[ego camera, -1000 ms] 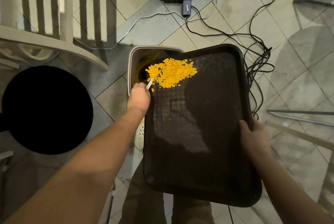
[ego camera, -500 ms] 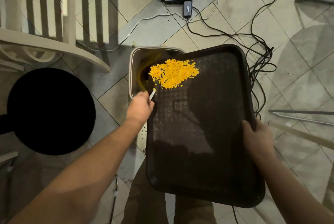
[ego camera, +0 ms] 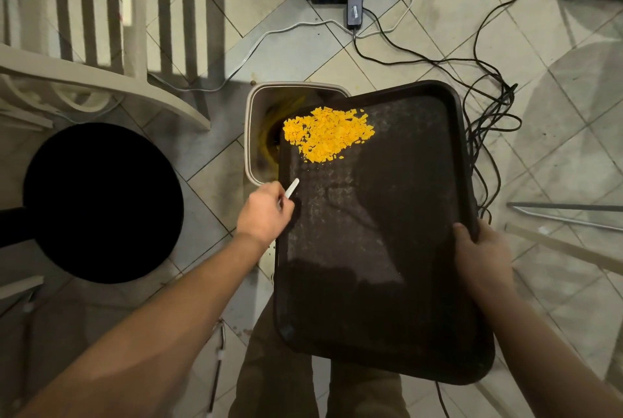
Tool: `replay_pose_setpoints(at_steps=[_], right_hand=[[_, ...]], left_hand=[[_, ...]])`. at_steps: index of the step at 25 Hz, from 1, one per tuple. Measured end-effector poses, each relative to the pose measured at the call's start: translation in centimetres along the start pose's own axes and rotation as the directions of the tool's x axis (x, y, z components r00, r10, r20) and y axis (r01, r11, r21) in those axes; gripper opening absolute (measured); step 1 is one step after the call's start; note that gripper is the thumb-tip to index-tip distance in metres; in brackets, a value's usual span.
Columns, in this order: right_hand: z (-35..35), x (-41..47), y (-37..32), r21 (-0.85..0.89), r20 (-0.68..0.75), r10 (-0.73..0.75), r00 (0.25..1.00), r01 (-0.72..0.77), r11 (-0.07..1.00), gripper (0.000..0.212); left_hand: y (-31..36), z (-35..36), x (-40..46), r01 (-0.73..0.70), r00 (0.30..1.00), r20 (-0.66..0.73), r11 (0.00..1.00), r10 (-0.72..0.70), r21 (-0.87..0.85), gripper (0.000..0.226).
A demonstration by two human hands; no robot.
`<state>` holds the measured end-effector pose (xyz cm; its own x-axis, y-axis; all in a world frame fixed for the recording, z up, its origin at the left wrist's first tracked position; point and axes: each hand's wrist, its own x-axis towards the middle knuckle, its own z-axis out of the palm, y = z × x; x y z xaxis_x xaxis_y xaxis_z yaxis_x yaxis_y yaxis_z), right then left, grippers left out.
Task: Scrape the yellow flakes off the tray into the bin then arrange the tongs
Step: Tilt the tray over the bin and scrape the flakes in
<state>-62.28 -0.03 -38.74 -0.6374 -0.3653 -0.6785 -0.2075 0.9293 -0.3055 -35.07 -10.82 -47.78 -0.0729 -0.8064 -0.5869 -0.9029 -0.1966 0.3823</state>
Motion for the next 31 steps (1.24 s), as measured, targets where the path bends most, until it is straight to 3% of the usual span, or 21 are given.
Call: replay_pose_setpoints(at_steps=[9, 10, 13, 15, 21, 25, 28, 31], right_hand=[[0.2, 0.1, 0.1, 0.025, -0.001, -0.004, 1.000, 0.004, 1.000, 0.026], [0.2, 0.1, 0.0, 0.014, 0.003, 0.000, 1.000, 0.000, 1.000, 0.027], [0.1, -0.1, 0.0, 0.002, 0.002, -0.004, 1.000, 0.004, 1.000, 0.029], [0.2, -0.1, 0.1, 0.012, 0.000, 0.000, 1.000, 0.000, 1.000, 0.029], [0.3, -0.1, 0.2, 0.033, -0.009, 0.007, 1.000, -0.007, 0.999, 0.025], [0.3, -0.1, 0.4, 0.020, 0.010, 0.002, 1.000, -0.002, 1.000, 0.026], [0.3, -0.2, 0.3, 0.023, 0.004, 0.000, 1.000, 0.000, 1.000, 0.025], [0.4, -0.2, 0.2, 0.020, -0.005, -0.002, 1.000, 0.002, 1.000, 0.025]], left_hand=[[2.1, 0.3, 4.0, 0.099, 0.991, -0.082, 0.989, -0.107, -0.106, 0.011], [2.6, 0.3, 3.8, 0.064, 0.994, -0.074, 0.990, -0.074, -0.127, 0.011], [4.1, 1.3, 1.4, -0.197, 0.980, 0.019, 0.973, 0.200, -0.122, 0.013], [5.2, 2.3, 0.4, -0.272, 0.957, 0.065, 0.953, 0.282, -0.133, 0.016], [5.9, 3.0, 1.5, -0.144, 0.989, 0.006, 0.971, 0.148, -0.190, 0.011], [2.6, 1.8, 1.5, -0.057, 0.997, 0.044, 0.996, 0.060, -0.075, 0.010], [0.7, 0.5, 2.6, 0.026, 1.000, -0.004, 1.000, -0.026, -0.005, 0.012], [0.3, -0.3, 3.0, -0.045, 0.999, 0.009, 0.999, 0.045, -0.015, 0.011]])
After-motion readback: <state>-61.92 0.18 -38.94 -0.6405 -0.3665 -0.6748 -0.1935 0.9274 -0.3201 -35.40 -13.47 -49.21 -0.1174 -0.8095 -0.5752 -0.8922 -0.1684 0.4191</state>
